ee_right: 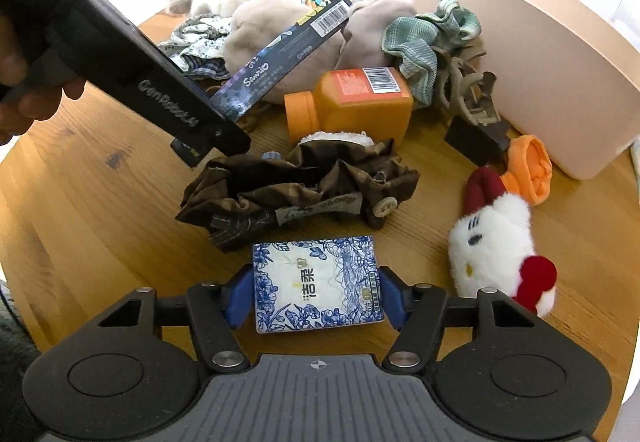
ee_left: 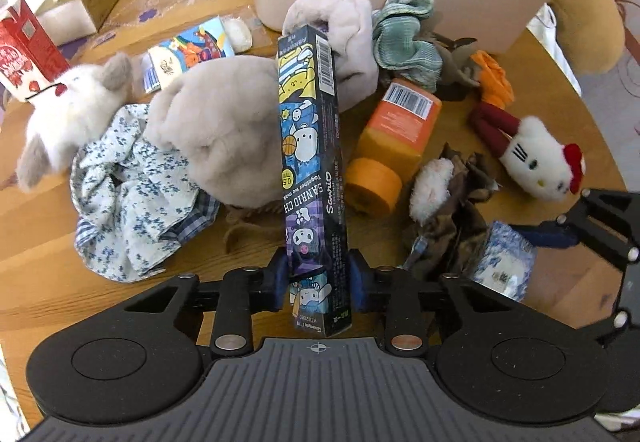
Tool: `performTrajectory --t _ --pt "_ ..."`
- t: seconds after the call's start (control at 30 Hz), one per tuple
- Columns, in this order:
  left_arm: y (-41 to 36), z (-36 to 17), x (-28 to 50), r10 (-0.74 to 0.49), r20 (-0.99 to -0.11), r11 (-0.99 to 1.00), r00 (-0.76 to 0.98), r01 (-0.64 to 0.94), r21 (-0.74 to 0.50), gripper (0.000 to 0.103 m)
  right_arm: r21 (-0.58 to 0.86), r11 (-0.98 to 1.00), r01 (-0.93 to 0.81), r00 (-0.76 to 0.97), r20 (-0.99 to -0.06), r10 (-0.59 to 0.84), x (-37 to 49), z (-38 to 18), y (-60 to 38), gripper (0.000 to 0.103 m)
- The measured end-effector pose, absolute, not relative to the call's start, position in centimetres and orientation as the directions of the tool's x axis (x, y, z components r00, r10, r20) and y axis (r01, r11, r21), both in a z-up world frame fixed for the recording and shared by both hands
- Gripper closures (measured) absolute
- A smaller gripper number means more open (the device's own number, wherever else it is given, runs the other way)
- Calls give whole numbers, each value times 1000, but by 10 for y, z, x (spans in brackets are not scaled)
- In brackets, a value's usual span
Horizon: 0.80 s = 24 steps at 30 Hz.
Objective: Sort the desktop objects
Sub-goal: 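Grasp the dark snack tube box with left tool while right grasps blue-white card box, then carry both boxes over the beige basket and open both tools to drop them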
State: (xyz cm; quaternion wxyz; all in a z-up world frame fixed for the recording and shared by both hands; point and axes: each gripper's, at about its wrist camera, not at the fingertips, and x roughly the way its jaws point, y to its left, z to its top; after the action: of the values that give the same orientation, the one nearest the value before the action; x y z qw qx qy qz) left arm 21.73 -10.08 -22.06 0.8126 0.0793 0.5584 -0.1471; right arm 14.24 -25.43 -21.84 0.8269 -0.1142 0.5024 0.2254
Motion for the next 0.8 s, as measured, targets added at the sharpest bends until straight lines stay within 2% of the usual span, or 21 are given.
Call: performTrajectory --t 0.27,0.8 --pt "-81 -203 210 -170 -915 943 366 329 -44 73 47 892 -449 440 -857 267 128 -201 -275 42" --pt "-56 -127 226 -175 -823 961 541 277 -23 73 -35 899 -436 538 -811 229 175 -153 -282 42"
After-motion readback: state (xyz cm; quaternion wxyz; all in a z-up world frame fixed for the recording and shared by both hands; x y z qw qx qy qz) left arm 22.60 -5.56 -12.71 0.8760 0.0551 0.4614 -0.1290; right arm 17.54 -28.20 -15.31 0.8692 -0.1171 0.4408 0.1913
